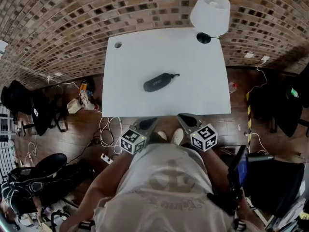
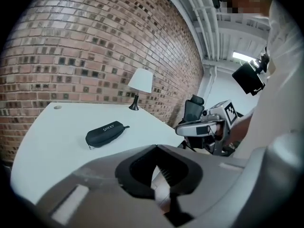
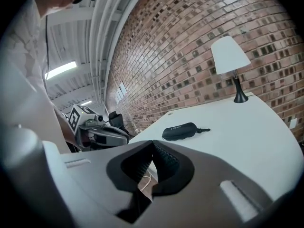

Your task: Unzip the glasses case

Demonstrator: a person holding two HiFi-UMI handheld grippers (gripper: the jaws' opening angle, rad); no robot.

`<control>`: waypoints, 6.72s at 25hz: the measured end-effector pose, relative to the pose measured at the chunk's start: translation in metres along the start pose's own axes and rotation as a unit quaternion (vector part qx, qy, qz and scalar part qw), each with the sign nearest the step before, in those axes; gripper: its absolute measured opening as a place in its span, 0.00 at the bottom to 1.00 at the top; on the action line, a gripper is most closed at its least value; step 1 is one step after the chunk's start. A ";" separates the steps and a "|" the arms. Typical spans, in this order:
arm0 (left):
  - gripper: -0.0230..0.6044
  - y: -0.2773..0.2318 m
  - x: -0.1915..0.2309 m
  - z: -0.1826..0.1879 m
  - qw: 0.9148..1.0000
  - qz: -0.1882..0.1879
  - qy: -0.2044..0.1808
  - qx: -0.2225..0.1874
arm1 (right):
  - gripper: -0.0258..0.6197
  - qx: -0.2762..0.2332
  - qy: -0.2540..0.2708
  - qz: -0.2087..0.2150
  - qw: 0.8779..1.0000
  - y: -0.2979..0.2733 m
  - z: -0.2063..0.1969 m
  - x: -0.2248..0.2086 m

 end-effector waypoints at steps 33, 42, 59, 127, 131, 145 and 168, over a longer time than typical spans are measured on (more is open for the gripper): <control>0.13 -0.034 0.174 0.073 0.971 -0.167 -0.131 0.111 | 0.05 -0.014 -0.072 -0.170 0.983 -0.124 0.057 -0.009; 0.21 -0.080 0.176 0.082 0.959 -0.166 -0.151 0.175 | 0.05 -0.010 -0.090 -0.154 0.984 -0.117 0.050 -0.027; 0.58 -0.153 0.194 0.075 0.907 -0.150 -0.145 0.365 | 0.05 -0.025 -0.144 -0.179 0.973 -0.066 0.017 -0.051; 0.51 -0.172 0.162 0.053 0.889 -0.063 0.376 0.255 | 0.13 0.202 -0.007 -0.165 0.966 -0.154 -0.029 -0.045; 0.51 -0.172 0.163 0.053 0.894 -0.064 0.360 0.259 | 0.06 0.201 -0.016 -0.165 0.965 -0.152 -0.030 -0.041; 0.51 -0.172 0.161 0.049 0.914 -0.058 0.290 0.277 | 0.05 0.229 -0.016 -0.148 0.962 -0.151 -0.037 -0.038; 0.51 -0.171 0.156 0.043 0.911 -0.088 0.232 0.329 | 0.05 0.228 0.009 -0.146 0.962 -0.136 -0.036 -0.049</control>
Point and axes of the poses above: the fingertips, and each gripper's own axes: y backward along the fingers, x to its left, z out of its top, the point moved 4 cm from there along y, backward along the fingers, and after that the axes turned 4 degrees about x, right-handed, at the moved point
